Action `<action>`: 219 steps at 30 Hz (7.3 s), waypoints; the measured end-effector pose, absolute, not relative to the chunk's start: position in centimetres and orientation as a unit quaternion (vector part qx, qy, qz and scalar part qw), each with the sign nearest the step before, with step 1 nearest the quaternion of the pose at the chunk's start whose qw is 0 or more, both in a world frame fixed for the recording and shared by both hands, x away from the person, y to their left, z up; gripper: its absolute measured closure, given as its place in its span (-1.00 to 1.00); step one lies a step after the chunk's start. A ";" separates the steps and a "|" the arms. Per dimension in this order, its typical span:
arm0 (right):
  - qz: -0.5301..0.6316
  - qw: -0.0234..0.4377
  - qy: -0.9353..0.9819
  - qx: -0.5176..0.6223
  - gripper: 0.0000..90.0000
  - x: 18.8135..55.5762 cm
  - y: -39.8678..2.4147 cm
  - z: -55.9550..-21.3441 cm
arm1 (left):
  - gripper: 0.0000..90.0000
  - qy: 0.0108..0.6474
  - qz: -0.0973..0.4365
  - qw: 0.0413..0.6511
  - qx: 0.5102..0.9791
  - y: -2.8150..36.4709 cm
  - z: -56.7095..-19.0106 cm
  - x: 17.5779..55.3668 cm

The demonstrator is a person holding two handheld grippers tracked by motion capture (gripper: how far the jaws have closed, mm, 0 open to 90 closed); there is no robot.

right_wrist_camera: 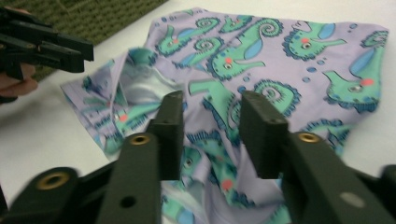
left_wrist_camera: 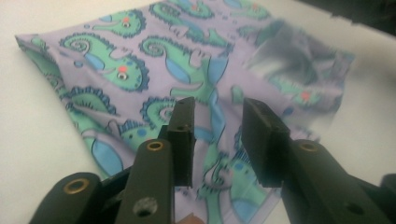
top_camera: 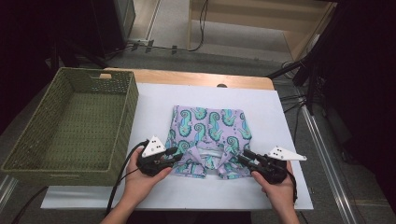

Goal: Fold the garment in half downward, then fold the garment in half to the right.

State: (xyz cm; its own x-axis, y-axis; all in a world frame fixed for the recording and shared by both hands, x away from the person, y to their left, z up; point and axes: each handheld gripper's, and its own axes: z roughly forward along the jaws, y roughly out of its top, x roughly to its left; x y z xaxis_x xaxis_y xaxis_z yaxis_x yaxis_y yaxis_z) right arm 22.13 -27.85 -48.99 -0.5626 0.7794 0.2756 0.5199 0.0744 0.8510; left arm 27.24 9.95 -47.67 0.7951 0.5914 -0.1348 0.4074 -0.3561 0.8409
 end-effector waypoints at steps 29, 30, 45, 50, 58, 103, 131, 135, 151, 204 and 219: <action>0.487 0.115 0.755 0.424 0.42 20.0 -24.8 -49.7 | 0.76 0.234 0.027 0.457 0.857 7.0 -48.2 25.2; 0.493 0.109 0.753 0.422 0.30 19.6 -25.1 -49.7 | 0.59 0.238 0.021 0.465 0.852 7.4 -48.2 25.0; 0.437 0.141 0.687 0.564 0.18 21.7 -29.1 -51.1 | 0.23 0.392 0.094 0.410 0.818 10.2 -49.8 27.6; 0.396 0.138 0.710 0.566 0.27 22.4 -28.0 -52.4 | 0.36 0.385 0.092 0.377 0.837 8.8 -50.6 27.8; 0.384 0.153 0.733 0.540 0.88 22.5 -27.5 -52.4 | 0.93 0.371 0.106 0.376 0.842 8.3 -50.1 28.0; 0.404 0.163 0.704 0.560 0.39 20.5 -30.8 -52.5 | 0.50 0.397 0.113 0.410 0.813 10.8 -49.9 25.8; 0.474 0.171 0.704 0.501 -1.00 19.5 -29.9 -50.3 | -1.00 0.334 0.071 0.487 0.804 9.1 -45.5 29.8; 0.474 0.170 0.704 0.500 -1.00 19.6 -29.9 -50.4 | -1.00 0.336 0.076 0.485 0.804 8.9 -45.1 30.3; 0.471 0.157 0.711 0.497 -1.00 19.8 -29.6 -50.8 | -1.00 0.338 0.071 0.488 0.802 8.0 -44.1 32.7; 0.472 0.154 0.711 0.498 -1.00 20.1 -29.8 -51.1 | 0.14 0.508 0.129 0.343 0.779 8.3 -50.0 46.1; 0.478 0.146 0.717 0.486 -1.00 20.3 -28.6 -50.9 | 0.92 0.467 0.121 0.357 0.800 7.1 -50.2 45.6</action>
State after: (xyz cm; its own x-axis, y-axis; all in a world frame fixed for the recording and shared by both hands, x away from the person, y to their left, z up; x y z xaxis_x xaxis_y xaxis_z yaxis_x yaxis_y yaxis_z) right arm 20.31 -28.60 -50.88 -0.4855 0.8363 0.2547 0.5571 0.0714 0.8274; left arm 45.56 7.09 -50.20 0.5347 0.8335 -0.1394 0.6601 -0.3090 0.6847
